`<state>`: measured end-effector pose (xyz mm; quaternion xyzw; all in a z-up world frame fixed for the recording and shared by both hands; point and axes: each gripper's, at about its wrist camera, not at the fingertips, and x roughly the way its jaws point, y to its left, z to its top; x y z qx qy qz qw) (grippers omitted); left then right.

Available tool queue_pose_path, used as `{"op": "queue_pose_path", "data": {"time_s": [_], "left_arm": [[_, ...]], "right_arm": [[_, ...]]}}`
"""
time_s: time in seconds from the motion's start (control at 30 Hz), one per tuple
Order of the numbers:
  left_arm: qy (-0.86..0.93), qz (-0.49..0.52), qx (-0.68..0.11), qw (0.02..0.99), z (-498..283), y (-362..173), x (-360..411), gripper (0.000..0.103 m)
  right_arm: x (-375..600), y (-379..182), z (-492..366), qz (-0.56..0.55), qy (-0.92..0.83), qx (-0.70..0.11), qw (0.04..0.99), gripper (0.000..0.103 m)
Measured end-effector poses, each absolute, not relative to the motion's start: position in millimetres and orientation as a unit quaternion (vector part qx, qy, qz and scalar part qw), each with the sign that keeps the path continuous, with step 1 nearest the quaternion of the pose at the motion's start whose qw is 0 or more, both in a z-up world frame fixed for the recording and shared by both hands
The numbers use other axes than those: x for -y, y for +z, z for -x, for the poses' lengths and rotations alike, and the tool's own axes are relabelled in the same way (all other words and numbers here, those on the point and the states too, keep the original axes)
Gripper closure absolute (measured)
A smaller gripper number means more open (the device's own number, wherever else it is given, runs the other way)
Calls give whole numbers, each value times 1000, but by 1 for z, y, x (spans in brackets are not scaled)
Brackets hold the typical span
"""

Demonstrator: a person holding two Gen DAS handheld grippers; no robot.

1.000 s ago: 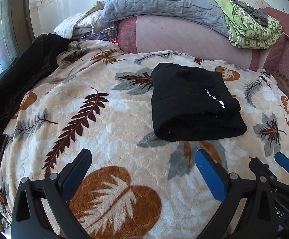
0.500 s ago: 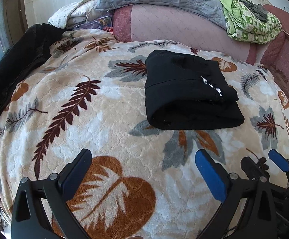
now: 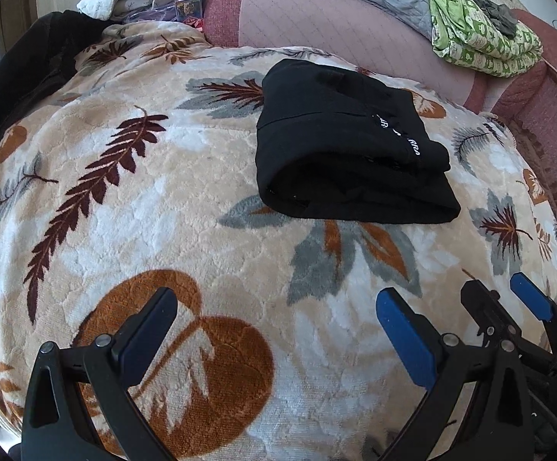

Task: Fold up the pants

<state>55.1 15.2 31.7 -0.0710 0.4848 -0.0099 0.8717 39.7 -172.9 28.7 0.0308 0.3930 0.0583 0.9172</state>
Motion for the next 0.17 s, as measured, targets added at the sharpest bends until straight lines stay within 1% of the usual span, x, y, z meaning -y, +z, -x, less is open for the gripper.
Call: {"op": "queue_pose_path", "data": {"time_s": [0.17], "left_arm": [[-19,97,-490,866,-56,28,-20,0]], "right_arm": [[173,27,-41,-27,52,-394,917,9]]}}
